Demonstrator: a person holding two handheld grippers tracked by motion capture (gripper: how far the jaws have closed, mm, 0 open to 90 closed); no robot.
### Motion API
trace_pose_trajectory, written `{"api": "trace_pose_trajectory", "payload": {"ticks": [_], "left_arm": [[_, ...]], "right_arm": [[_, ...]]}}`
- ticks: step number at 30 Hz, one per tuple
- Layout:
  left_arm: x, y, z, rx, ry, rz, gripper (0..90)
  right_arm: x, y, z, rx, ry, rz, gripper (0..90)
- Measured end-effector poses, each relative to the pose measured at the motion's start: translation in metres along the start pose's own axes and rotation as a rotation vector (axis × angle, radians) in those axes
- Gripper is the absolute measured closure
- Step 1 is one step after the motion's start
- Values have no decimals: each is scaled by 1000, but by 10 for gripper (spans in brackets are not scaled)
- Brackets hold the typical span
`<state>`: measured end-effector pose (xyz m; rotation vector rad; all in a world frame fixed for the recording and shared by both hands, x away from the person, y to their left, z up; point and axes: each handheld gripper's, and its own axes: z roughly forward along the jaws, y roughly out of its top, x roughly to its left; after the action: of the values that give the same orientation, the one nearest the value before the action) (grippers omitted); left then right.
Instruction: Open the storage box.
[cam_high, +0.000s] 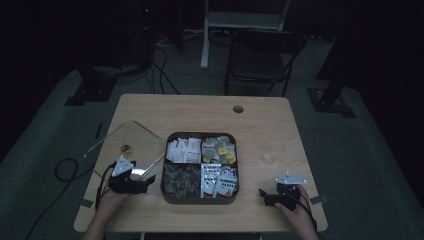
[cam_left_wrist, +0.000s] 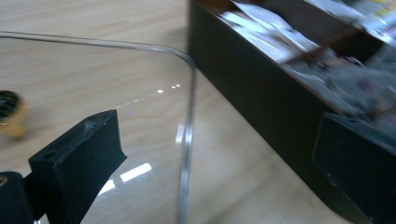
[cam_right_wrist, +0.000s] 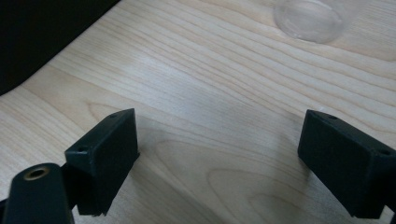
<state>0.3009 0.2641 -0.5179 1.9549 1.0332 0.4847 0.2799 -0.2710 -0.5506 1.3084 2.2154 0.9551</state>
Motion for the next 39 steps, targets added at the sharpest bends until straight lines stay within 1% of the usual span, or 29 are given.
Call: {"api": "trace_pose_trajectory", "payload": {"ticks": [1, 3, 4, 7, 10, 13, 14, 16, 17, 18, 19, 20, 21, 22, 24, 25, 27, 30, 31, 36, 39], "left_arm": [[-2, -2, 0, 1, -11, 4, 22], [-2, -2, 0, 1, -11, 4, 22], [-7, -6, 0, 12, -62, 6, 23], [-12, -11, 1, 33, -78, 13, 23], [-17, -15, 3, 56, -91, 29, 25], [-20, -18, 1, 63, -98, 35, 25], [-21, -18, 1, 60, -96, 42, 25], [-23, -20, 0, 72, -92, 57, 25], [-25, -21, 1, 85, -93, 66, 25], [-27, -24, 1, 101, -90, 89, 25], [-27, -24, 1, 101, -90, 89, 25], [-28, -25, 2, 114, -80, 103, 25], [-28, -25, 2, 114, -80, 103, 25], [-29, -29, 3, 137, -85, 106, 25], [-30, -31, 4, 164, -99, 111, 25], [-30, -32, 4, 171, -104, 114, 25], [-32, -32, 4, 169, -102, 117, 25], [-34, -32, 5, 194, -100, 120, 25], [-34, -32, 6, 205, -102, 113, 25], [-35, -33, 5, 205, -101, 112, 26], [-36, -33, 6, 205, -94, 112, 26]], "right_arm": [[0, 0, 0, 0, 2, -1, 117], [0, 0, 0, 1, 6, -5, 117], [0, 0, 0, 0, 8, -7, 117], [0, 0, 0, 0, 9, -8, 117], [1, 0, 0, 0, 14, -14, 117], [1, 0, 0, 0, 13, -15, 117], [1, 0, 0, 0, 14, -13, 117], [1, 0, 0, 0, 13, -14, 117], [1, 0, 0, 0, 13, -14, 117], [1, 0, 0, 1, 13, -14, 118], [1, 0, 0, 1, 13, -14, 118], [1, 0, 0, 1, 13, -14, 118], [1, 0, 0, 1, 13, -14, 118], [1, 0, 0, 1, 13, -15, 117], [1, 0, 0, 1, 27, -29, 118], [1, 0, 0, 1, 34, -34, 117], [1, 0, 0, 2, 46, -46, 117], [1, 0, 0, 1, 66, -65, 117], [2, -1, -1, 1, 75, -72, 117], [3, -1, -1, 1, 105, -102, 117], [5, 0, 0, 1, 88, -84, 117]]}}
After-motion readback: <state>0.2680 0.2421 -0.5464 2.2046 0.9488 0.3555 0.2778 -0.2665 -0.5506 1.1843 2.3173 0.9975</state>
